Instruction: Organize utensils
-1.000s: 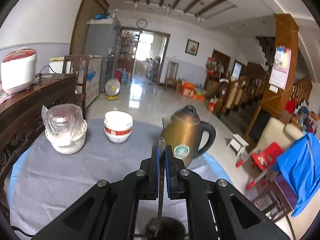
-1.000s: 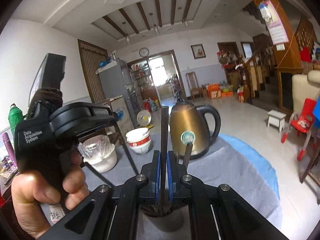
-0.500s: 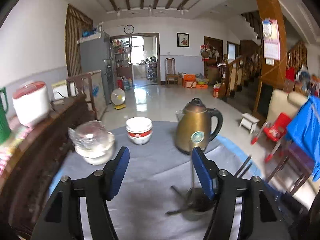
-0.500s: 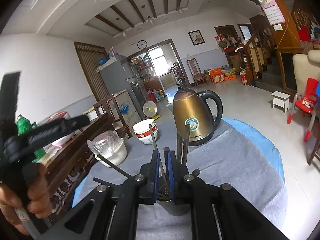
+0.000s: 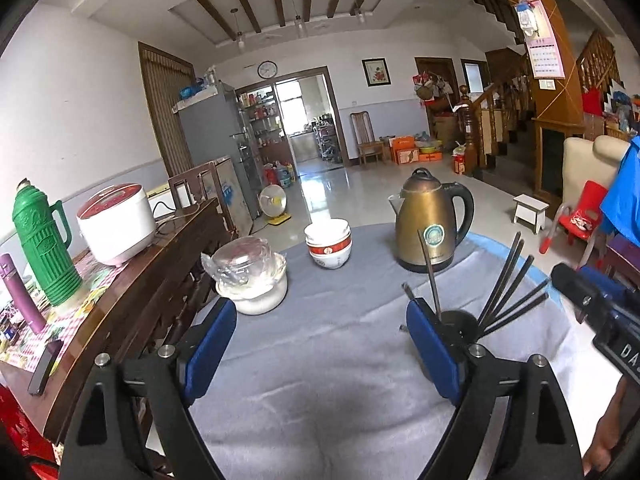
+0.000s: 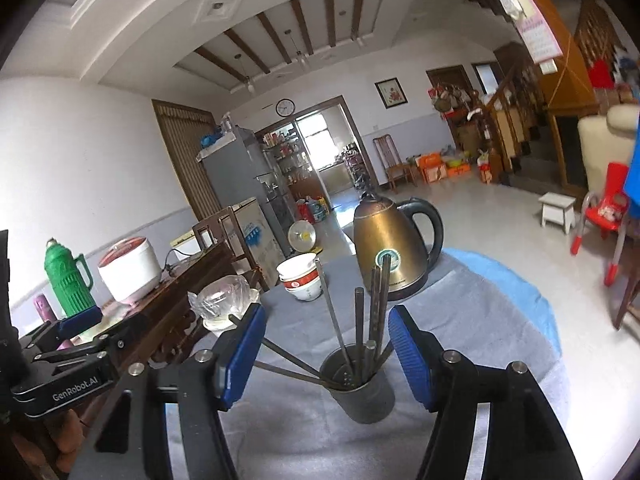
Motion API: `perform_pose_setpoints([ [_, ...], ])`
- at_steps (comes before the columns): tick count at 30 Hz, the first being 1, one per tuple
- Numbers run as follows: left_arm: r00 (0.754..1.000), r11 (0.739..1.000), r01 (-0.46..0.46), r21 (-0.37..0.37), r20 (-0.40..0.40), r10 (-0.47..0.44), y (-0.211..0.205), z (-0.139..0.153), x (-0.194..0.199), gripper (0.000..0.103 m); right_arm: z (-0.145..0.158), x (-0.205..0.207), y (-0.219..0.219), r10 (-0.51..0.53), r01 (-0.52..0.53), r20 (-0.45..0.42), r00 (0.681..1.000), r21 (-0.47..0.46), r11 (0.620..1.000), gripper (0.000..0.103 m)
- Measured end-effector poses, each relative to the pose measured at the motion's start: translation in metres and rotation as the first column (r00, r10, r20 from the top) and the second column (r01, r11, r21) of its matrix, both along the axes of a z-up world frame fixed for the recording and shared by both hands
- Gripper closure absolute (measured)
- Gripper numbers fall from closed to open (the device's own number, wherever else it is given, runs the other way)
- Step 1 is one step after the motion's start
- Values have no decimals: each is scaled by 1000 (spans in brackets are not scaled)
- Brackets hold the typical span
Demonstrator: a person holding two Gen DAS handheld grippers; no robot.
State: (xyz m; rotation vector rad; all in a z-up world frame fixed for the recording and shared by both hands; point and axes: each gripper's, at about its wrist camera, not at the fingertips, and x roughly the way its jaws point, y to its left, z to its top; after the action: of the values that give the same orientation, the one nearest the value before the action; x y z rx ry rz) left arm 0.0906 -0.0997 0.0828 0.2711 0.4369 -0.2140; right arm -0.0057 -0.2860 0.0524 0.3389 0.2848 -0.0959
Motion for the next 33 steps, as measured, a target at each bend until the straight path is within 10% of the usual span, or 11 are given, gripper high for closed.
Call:
perform_pose_setpoints([
  [33,980,994,-101,37,-169,106,39,-59,4,15,-37,-21,42,108,-116,-182,977,-31,993,36],
])
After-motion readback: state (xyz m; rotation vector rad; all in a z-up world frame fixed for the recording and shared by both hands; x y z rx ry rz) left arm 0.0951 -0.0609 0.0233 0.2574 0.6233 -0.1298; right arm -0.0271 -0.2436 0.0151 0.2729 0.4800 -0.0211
